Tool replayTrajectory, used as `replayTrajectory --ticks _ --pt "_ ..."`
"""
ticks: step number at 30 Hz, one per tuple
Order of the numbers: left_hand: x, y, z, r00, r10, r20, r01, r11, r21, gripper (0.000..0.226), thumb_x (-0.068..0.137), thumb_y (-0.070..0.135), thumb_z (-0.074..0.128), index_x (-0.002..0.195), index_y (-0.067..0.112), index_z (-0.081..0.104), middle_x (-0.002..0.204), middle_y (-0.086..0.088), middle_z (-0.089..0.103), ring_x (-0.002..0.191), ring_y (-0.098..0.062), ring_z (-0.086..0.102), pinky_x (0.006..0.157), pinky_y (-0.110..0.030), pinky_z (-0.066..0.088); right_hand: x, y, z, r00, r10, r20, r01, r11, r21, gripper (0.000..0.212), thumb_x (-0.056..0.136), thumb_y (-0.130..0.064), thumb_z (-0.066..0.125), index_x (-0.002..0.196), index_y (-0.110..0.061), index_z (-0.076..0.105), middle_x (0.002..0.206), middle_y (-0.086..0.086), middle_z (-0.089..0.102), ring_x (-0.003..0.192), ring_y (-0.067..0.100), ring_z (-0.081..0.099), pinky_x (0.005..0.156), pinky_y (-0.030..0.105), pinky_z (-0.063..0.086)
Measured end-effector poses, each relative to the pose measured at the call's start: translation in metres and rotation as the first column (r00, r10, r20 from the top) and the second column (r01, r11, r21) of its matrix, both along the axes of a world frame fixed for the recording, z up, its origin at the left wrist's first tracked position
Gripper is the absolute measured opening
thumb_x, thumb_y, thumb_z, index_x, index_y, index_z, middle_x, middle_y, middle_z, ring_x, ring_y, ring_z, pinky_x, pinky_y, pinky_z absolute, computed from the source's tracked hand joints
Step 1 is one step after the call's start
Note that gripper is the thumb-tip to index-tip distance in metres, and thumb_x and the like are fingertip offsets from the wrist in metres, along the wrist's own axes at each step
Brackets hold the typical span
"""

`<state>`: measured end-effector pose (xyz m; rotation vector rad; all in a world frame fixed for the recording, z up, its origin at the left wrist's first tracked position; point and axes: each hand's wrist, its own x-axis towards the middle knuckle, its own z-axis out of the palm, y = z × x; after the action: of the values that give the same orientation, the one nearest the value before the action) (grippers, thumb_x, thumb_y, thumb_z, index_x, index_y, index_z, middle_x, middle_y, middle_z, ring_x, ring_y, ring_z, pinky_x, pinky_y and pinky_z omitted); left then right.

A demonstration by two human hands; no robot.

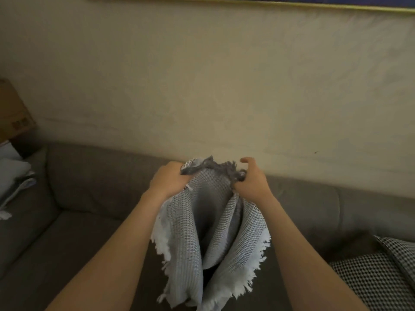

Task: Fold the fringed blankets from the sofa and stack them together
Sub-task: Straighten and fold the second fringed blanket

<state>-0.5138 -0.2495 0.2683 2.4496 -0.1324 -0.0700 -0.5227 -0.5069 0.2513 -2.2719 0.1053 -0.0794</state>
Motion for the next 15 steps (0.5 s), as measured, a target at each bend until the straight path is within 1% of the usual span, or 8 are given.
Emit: replayTrajectory --ticks 2,4,6,7,9,10,12,15 --pt "-0.005 -0.005 -0.013 0.999 0.04 -0.025 -0.041 0.998 -0.057 0.047 0.099 0.045 0.067 0.061 0.019 0.057 0.049 0.006 0.06 0.055 -0.007 0.064 0.053 -0.031 0.038 -0.006 -0.007 -0.007 0.993 -0.105 -0.061 0.104 0.994 -0.016 0.081 0.085 -0.021 0.078 0.149 -0.014 0.03 0.13 0.02 0.055 0.125 0.037 0.05 0.083 0.035 0.045" --pt "-0.005 -0.007 -0.027 0.992 0.123 -0.041 -0.127 0.985 -0.113 0.037 0.1 0.027 0.063 0.065 0.017 0.061 0.063 0.001 0.066 0.071 -0.027 0.069 0.062 -0.038 0.045 -0.01 -0.018 -0.016 0.95 -0.153 -0.273 0.123 0.985 -0.121 0.096 0.081 -0.034 0.086 0.151 -0.002 0.028 0.146 0.025 0.037 0.133 0.043 0.041 0.09 0.04 0.046" --pt "-0.008 -0.011 -0.037 0.976 0.21 -0.059 -0.216 0.967 -0.135 0.039 0.103 0.024 0.056 0.066 0.016 0.061 0.068 -0.006 0.065 0.069 -0.03 0.063 0.061 -0.036 0.042 -0.014 -0.025 -0.023 0.869 -0.108 -0.483 0.003 0.977 -0.213 0.088 0.075 -0.044 0.09 0.138 0.0 0.047 0.136 0.018 0.049 0.122 0.038 0.052 0.092 0.044 0.053" --pt "-0.01 -0.014 -0.042 0.968 0.244 -0.064 -0.25 0.96 -0.126 0.044 0.105 0.026 0.054 0.063 0.016 0.057 0.065 -0.007 0.061 0.064 -0.028 0.059 0.057 -0.035 0.039 -0.017 -0.029 -0.026 0.839 -0.076 -0.539 -0.056 0.973 -0.225 0.067 0.077 -0.04 0.088 0.122 -0.001 0.056 0.117 0.013 0.057 0.104 0.032 0.059 0.083 0.041 0.055" --pt "-0.012 -0.018 -0.051 0.945 0.312 -0.098 -0.323 0.937 -0.132 0.05 0.106 0.03 0.052 0.059 0.015 0.051 0.06 -0.006 0.055 0.058 -0.027 0.053 0.054 -0.034 0.036 -0.022 -0.031 -0.032 0.837 -0.059 -0.544 -0.103 0.959 -0.263 0.024 0.09 -0.021 0.074 0.09 -0.004 0.056 0.089 0.009 0.054 0.074 0.023 0.051 0.063 0.033 0.049" --pt "-0.013 -0.02 -0.056 0.931 0.346 -0.113 -0.36 0.921 -0.147 0.049 0.106 0.03 0.053 0.059 0.014 0.051 0.061 -0.007 0.055 0.059 -0.028 0.054 0.055 -0.034 0.037 -0.022 -0.033 -0.036 0.847 -0.082 -0.526 -0.091 0.951 -0.295 0.019 0.095 -0.015 0.065 0.083 -0.005 0.054 0.086 0.009 0.053 0.071 0.022 0.049 0.06 0.032 0.046" --pt "-0.015 -0.021 -0.067 0.906 0.403 -0.13 -0.422 0.887 -0.188 0.044 0.104 0.028 0.056 0.065 0.008 0.056 0.068 -0.012 0.06 0.067 -0.035 0.061 0.059 -0.035 0.043 -0.025 -0.034 -0.04 0.864 -0.108 -0.491 -0.05 0.953 -0.299 0.019 0.1 -0.015 0.056 0.086 -0.003 0.057 0.093 0.012 0.059 0.077 0.027 0.056 0.061 0.032 0.045" --pt "-0.02 -0.021 -0.084 0.839 0.512 -0.187 -0.543 0.814 -0.209 0.033 0.104 0.028 0.053 0.094 0.0 0.068 0.093 -0.02 0.07 0.09 -0.042 0.069 0.074 -0.045 0.055 -0.027 -0.038 -0.048 0.903 -0.178 -0.392 0.1 0.972 -0.211 0.024 0.1 -0.022 0.055 0.088 -0.002 0.06 0.091 0.015 0.062 0.081 0.032 0.061 0.065 0.032 0.043"
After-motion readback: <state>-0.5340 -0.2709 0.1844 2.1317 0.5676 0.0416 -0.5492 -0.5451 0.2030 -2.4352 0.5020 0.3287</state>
